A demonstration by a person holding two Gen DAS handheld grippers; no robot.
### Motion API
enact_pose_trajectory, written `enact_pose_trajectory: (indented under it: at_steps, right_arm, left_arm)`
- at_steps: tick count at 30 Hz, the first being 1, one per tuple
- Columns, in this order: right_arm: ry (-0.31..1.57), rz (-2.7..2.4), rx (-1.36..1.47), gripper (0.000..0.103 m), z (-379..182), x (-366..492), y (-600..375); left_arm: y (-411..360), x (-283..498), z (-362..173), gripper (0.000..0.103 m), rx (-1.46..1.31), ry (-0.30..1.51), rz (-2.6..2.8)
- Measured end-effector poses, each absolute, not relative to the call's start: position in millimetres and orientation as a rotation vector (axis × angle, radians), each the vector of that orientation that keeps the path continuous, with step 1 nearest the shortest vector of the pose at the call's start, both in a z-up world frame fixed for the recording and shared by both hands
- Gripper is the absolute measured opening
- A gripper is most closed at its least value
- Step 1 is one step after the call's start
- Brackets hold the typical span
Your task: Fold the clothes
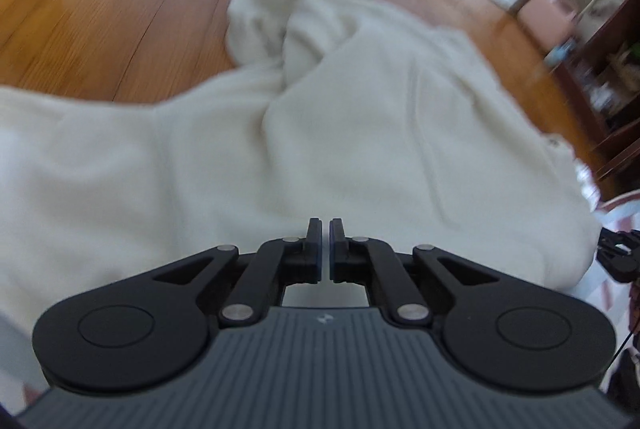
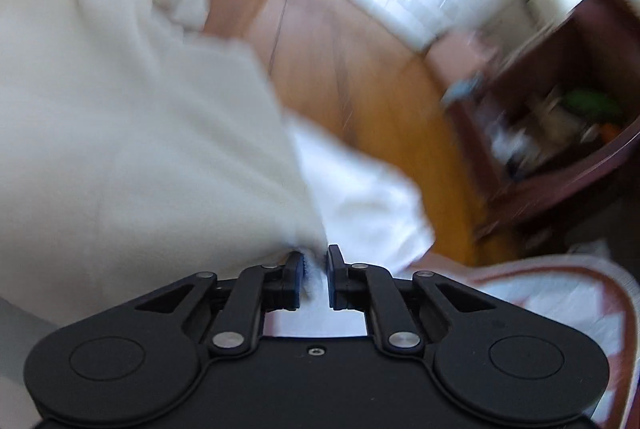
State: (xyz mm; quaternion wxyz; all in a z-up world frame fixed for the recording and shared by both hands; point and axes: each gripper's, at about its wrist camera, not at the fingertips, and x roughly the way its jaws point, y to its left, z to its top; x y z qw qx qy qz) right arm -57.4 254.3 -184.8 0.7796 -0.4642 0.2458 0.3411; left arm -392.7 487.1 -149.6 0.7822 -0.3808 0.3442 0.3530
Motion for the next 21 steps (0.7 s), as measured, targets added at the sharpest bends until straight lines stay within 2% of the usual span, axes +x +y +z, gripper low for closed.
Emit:
enact_pose_trajectory:
  at_steps: [1, 2, 4, 7, 9, 11, 12, 15, 18, 21]
  right_arm:
    - [0.557, 0.697, -0.975, 0.010, -184.3, -54.2, 250.3]
    - [0.586, 0.666, -0.939, 0.018, -182.3, -51.4, 245.6]
    - [0.672, 0.680, -0.810, 0.035, -168.3, -48.6, 231.6]
    - [0.822, 0.815, -0.615, 0.037, -154.1, -49.6, 212.1]
    - [0.897, 0.927, -0.513, 0.038, -147.9, -62.0, 204.5]
    - [0.952, 1.086, -0.492, 0.044, -145.8, -87.8, 204.8]
    - [0.977, 1.165, -0.487, 0.053, -145.5, -101.0, 205.9]
    - [1.026, 1.392, -0.542, 0.056, -151.1, -146.1, 218.4]
    - [0.966, 1.509, -0.612, 0.057, -153.4, -192.0, 222.4]
    - [0.912, 1.580, -0.685, 0.062, -156.2, -223.1, 227.4]
  left_arm:
    - [483.6, -393.7, -147.5, 0.005, -0.824, 0.763, 0.767]
    - [478.3, -397.9, -141.8, 0.008, -0.833, 0.750, 0.756]
    - [468.0, -407.3, -129.8, 0.027, -0.864, 0.718, 0.729]
    - [454.8, -422.1, -111.3, 0.042, -0.883, 0.655, 0.665]
    - [444.3, -421.2, -106.7, 0.044, -0.864, 0.660, 0.620]
    - [434.0, -412.1, -109.1, 0.046, -0.860, 0.688, 0.544]
    - [428.8, -407.5, -110.3, 0.049, -0.858, 0.701, 0.506]
    - [408.1, -384.3, -117.4, 0.061, -0.756, 0.809, 0.436]
    - [376.9, -358.8, -134.0, 0.065, -0.589, 0.984, 0.412]
    - [371.5, -351.7, -146.4, 0.068, -0.551, 1.035, 0.461]
